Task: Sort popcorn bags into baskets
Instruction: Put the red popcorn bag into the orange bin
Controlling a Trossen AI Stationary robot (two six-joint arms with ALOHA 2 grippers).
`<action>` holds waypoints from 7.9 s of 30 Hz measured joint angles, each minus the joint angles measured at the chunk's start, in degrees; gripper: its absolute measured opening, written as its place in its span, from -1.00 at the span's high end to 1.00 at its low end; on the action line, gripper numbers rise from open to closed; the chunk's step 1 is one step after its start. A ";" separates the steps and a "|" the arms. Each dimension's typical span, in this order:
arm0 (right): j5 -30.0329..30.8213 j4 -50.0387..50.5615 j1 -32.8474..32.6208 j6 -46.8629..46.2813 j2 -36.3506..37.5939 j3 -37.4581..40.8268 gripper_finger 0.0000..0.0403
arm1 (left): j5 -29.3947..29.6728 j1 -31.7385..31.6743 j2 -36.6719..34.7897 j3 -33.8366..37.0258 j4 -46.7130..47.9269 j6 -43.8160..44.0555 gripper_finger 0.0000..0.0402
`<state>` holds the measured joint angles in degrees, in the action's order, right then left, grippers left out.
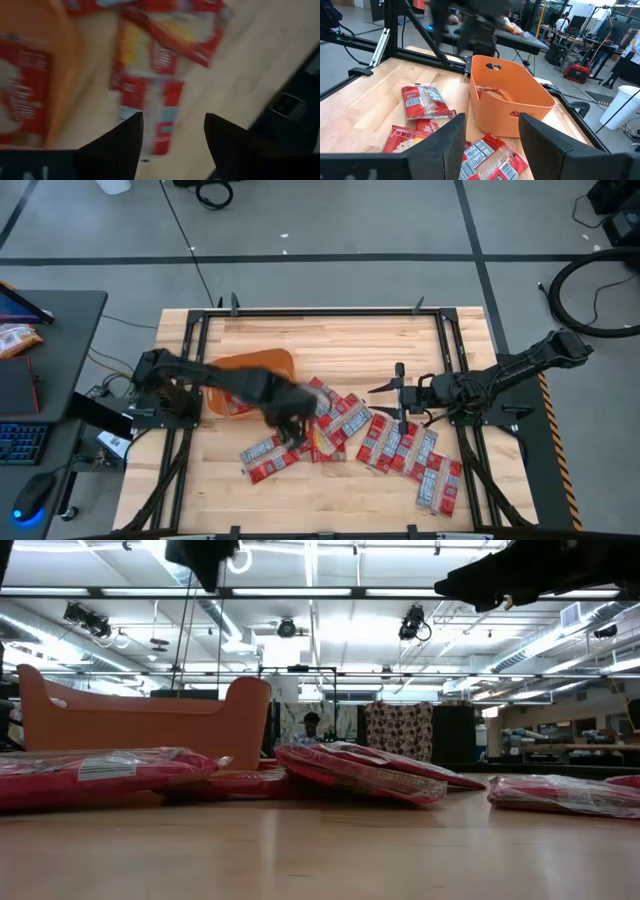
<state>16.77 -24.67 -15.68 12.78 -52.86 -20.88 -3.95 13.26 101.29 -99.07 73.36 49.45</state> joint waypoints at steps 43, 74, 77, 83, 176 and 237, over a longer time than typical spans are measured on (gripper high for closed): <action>-4.02 0.77 1.57 0.76 0.00 0.00 0.07 | 16.35 13.96 30.11 -18.58 8.32 18.89 -0.22; -4.52 0.77 1.62 0.80 -0.07 0.00 0.07 | 12.77 14.64 39.90 -18.71 13.63 12.84 -0.24; -4.52 0.77 1.62 0.84 -0.07 0.00 0.07 | 12.56 14.64 40.06 -18.75 14.05 12.77 0.02; -4.52 0.79 1.62 0.82 -0.07 0.00 0.07 | 10.86 14.64 40.14 -18.75 14.01 11.69 0.60; -4.57 1.22 1.62 1.13 -0.07 -0.02 0.07 | 74.10 9.34 -10.98 43.12 -14.72 42.67 0.94; -4.57 0.90 1.68 1.30 -0.49 -0.02 0.07 | 29.48 5.82 -7.93 23.48 -34.93 -6.36 0.42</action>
<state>12.21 -23.77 -14.01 14.09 -53.35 -20.91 25.53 19.07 93.35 -75.59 38.43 43.08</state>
